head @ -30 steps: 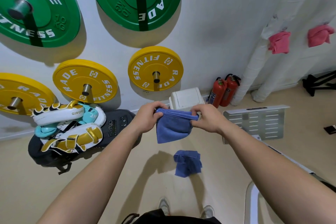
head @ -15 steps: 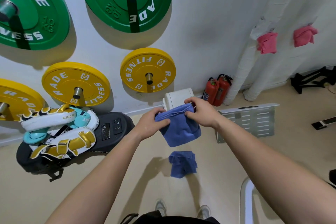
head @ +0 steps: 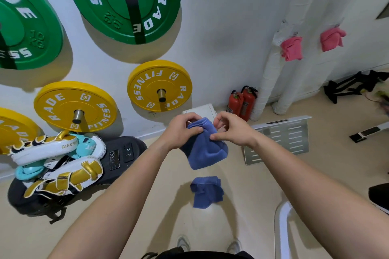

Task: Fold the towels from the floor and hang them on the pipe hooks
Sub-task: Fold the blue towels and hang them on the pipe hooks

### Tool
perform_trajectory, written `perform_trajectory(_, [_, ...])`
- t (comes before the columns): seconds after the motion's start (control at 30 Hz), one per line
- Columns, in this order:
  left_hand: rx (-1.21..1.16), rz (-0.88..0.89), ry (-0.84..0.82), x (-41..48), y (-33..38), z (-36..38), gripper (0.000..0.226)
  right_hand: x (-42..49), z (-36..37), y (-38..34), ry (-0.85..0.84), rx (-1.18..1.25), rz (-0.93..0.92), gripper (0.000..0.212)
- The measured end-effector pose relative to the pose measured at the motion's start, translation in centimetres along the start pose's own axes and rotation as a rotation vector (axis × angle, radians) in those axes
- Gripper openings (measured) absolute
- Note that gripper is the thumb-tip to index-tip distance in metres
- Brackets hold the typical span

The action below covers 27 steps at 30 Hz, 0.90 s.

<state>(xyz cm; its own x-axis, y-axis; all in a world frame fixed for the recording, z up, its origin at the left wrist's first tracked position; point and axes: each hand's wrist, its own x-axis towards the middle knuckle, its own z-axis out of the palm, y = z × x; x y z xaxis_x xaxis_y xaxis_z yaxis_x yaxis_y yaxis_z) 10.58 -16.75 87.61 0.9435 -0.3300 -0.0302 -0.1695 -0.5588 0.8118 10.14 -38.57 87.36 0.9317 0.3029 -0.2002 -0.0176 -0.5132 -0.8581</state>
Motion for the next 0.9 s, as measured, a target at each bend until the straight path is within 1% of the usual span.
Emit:
perform_trajectory(0.07, [-0.011, -0.003, 0.026, 0.4, 0.3, -0.1, 0.014, -0.7, -0.9, 1.6, 0.002, 0.014, 0.014, 0.027])
perform_trajectory(0.13, [-0.021, -0.015, 0.028, 0.7, 0.6, 0.1, 0.014, -1.3, -1.4, 2.6, 0.009, 0.005, 0.033, 0.023])
perform_trajectory(0.23, [-0.019, -0.044, 0.054, 1.2, 1.0, 0.9, 0.014, -2.1, -1.8, 3.1, 0.012, -0.063, 0.027, 0.028])
perform_trajectory(0.33, [-0.081, -0.102, 0.118, 1.6, 1.4, 1.8, 0.013, -2.6, -2.5, 3.8, 0.018, -0.105, 0.002, 0.036])
perform_trajectory(0.43, [-0.14, -0.145, 0.137, 1.9, 1.8, 2.4, 0.012, -3.0, -3.3, 4.4, 0.065, -0.178, -0.042, 0.033])
perform_trajectory(0.5, [-0.167, -0.166, 0.132, 2.2, 2.0, 2.7, 0.011, -3.1, -3.8, 4.4, 0.097, -0.157, -0.045, 0.029])
perform_trajectory(0.57, [-0.15, -0.181, 0.163, 2.6, 2.1, 2.8, 0.012, -3.0, -4.2, 4.7, 0.126, -0.138, -0.036, 0.028])
perform_trajectory(0.63, [-0.11, -0.188, 0.256, 3.0, 1.9, 2.6, 0.012, -2.6, -4.7, 5.5, 0.2, -0.171, -0.015, 0.03])
perform_trajectory(0.7, [-0.133, -0.177, 0.315, 3.1, 1.9, 1.9, 0.012, -2.4, -5.5, 6.4, 0.267, -0.189, 0.024, 0.031])
perform_trajectory(0.73, [-0.146, -0.151, 0.294, 3.1, 1.9, 1.5, 0.012, -2.4, -5.8, 6.8, 0.274, -0.171, 0.046, 0.028])
perform_trajectory(0.77, [-0.138, -0.115, 0.248, 3.2, 1.9, 1.2, 0.012, -2.4, -6.3, 7.1, 0.249, -0.164, 0.067, 0.03])
perform_trajectory(0.8, [-0.1, -0.076, 0.194, 3.2, 2.1, 1.1, 0.013, -2.3, -6.6, 7.3, 0.192, -0.187, 0.082, 0.046])
perform_trajectory(0.83, [-0.052, -0.045, 0.144, 3.3, 2.5, 1.0, 0.013, -2.1, -6.9, 7.3, 0.129, -0.236, 0.082, 0.066])
perform_trajectory(0.87, [-0.013, -0.023, 0.103, 3.4, 2.9, 1.1, 0.013, -1.7, -6.9, 7.0, 0.092, -0.284, 0.067, 0.08])
perform_trajectory(0.9, [0.005, -0.007, 0.069, 3.7, 3.2, 1.3, 0.013, -1.3, -6.8, 6.6, 0.078, -0.313, 0.038, 0.088])
